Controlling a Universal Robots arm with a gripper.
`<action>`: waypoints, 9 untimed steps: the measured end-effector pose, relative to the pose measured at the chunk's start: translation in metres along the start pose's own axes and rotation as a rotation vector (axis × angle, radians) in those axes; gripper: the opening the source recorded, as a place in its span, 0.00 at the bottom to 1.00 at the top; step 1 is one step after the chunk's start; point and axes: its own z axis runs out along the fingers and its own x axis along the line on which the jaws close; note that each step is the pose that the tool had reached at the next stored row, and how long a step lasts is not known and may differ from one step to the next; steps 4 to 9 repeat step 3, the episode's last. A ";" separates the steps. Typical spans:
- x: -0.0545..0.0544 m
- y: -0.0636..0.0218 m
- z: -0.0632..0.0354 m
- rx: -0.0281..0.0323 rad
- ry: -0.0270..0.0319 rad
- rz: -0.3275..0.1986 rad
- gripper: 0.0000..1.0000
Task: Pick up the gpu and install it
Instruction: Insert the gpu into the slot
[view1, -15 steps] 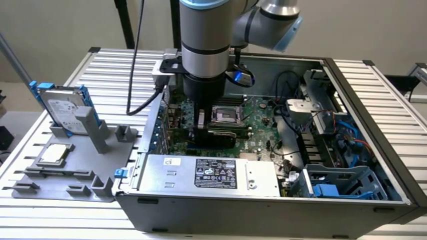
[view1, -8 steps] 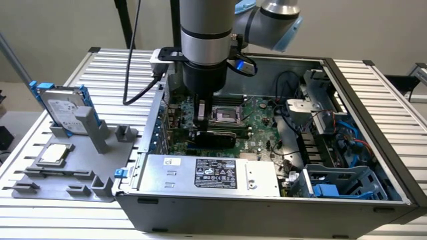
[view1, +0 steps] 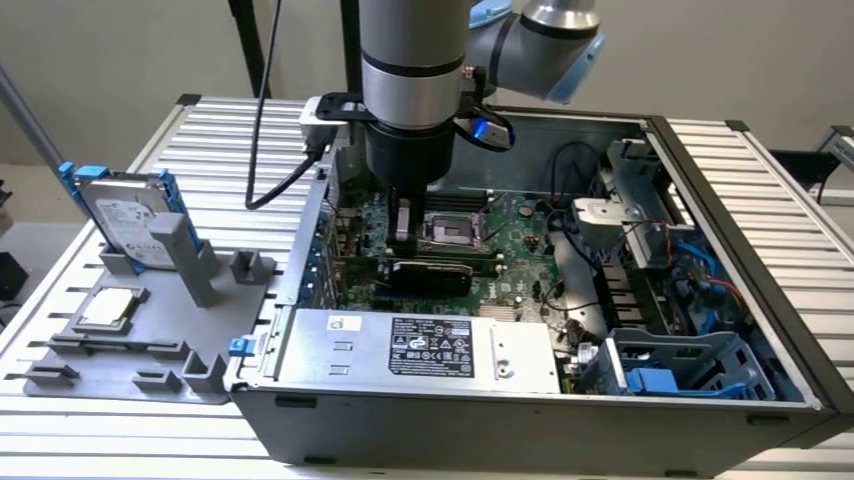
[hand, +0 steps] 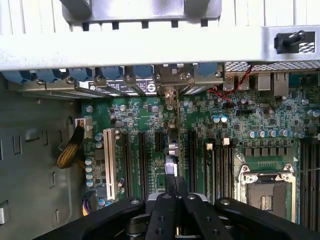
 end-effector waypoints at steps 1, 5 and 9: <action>0.000 0.0000 0.0000 0.0000 0.0000 0.000 0.11; 0.000 0.0000 0.0000 0.0000 0.0000 0.000 0.11; 0.000 0.0000 0.0000 0.0000 0.0000 0.000 0.11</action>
